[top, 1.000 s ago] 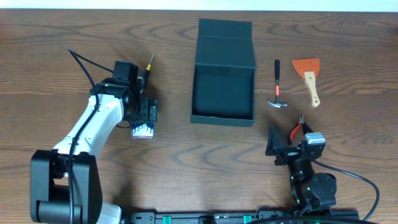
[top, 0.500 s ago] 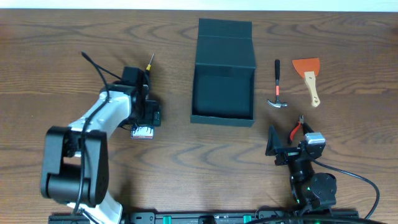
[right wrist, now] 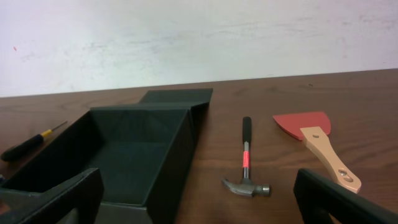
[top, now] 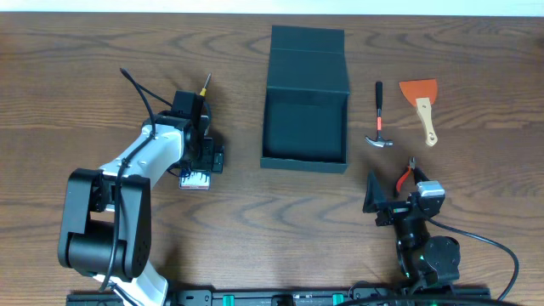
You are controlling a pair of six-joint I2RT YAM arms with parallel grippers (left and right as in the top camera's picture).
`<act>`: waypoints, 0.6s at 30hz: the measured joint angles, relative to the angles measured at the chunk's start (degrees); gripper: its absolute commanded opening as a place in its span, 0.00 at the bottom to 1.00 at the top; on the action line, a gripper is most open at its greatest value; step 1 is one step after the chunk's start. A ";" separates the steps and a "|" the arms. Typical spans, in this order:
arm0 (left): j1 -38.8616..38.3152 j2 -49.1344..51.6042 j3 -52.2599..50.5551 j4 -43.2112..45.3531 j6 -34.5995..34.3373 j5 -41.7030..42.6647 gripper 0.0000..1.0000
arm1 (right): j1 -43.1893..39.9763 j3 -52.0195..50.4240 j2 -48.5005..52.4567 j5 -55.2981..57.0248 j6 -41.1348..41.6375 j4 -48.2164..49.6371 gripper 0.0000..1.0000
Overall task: Pack container
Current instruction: 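Close the left gripper on the blue screwdriver case and lift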
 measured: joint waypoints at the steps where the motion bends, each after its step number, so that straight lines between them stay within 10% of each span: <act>1: 0.00 0.00 0.00 -0.04 0.15 0.00 0.99 | 0.00 0.00 0.00 0.00 0.00 -0.02 0.99; 18: 0.00 0.00 0.00 -0.70 0.35 -0.02 0.80 | 0.00 0.00 0.00 0.00 0.00 0.00 0.99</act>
